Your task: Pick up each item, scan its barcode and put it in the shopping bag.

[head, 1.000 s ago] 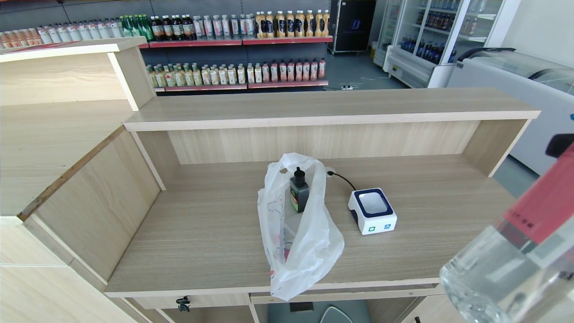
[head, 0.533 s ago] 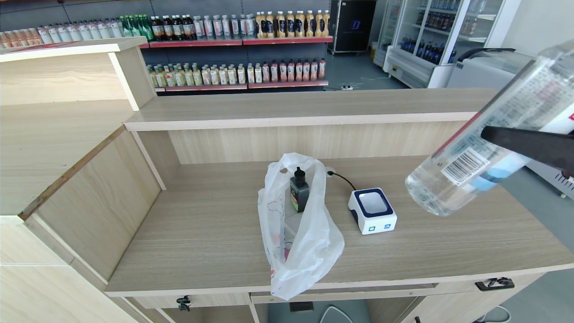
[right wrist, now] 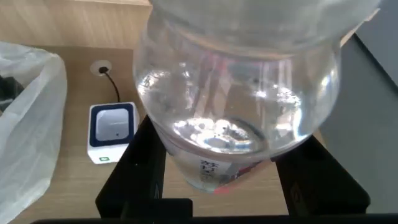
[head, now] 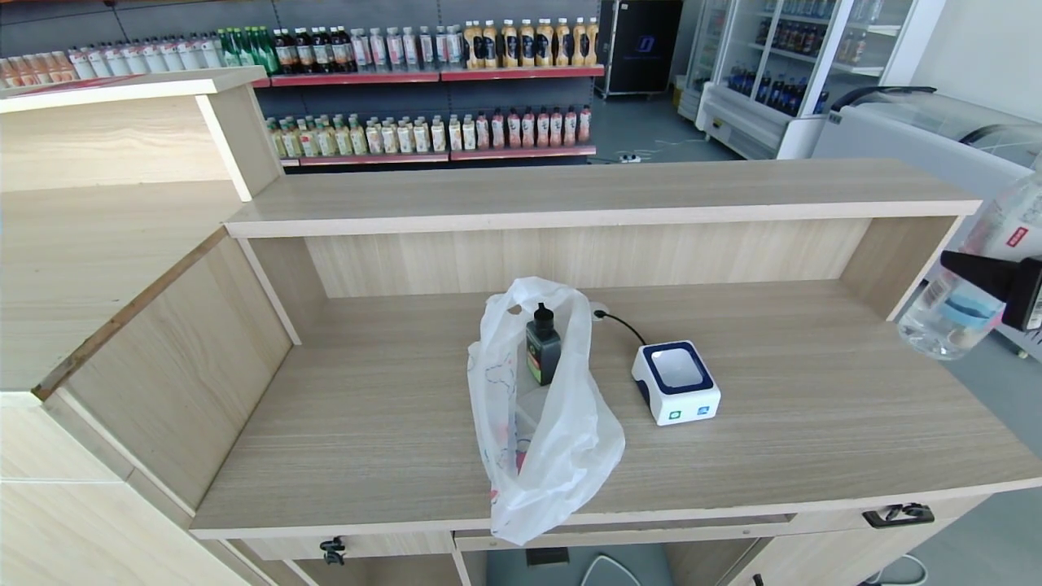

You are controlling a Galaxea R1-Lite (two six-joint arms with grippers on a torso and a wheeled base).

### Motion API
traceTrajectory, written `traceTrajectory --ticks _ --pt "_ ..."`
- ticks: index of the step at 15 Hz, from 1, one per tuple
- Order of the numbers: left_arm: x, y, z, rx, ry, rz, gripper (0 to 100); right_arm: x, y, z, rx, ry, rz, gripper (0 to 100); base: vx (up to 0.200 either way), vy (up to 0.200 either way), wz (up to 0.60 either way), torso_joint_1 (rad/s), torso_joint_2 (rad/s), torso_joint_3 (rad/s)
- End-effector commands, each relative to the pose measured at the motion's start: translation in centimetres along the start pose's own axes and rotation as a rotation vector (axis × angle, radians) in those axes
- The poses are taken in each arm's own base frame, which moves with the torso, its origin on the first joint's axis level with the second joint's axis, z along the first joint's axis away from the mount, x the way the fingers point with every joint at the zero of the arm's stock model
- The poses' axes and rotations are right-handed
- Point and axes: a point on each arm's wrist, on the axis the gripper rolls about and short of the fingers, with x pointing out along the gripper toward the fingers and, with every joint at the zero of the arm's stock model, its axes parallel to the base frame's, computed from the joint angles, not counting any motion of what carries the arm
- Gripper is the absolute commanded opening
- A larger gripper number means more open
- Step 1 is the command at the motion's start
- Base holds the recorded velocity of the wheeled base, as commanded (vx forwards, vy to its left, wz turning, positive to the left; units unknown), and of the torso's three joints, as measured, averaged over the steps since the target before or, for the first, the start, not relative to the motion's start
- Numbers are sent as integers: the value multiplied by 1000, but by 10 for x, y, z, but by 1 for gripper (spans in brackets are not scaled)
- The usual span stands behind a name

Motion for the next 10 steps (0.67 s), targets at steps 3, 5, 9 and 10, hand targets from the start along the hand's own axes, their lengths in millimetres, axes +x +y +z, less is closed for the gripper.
traceTrajectory --ticks 3,5,9,10 --pt "0 0 0 0 0 1 100 14 -8 -11 -103 102 -179 0 0 0 0 0 0 0" --pt "0 0 0 0 0 1 100 16 -9 -13 -109 112 -182 0 0 0 0 0 0 0" --pt "0 0 0 0 0 1 100 26 -10 -18 -153 128 -179 0 0 0 600 2 4 2" --pt "0 0 0 0 0 1 100 30 -10 -18 -159 122 -179 0 0 0 600 2 2 2"
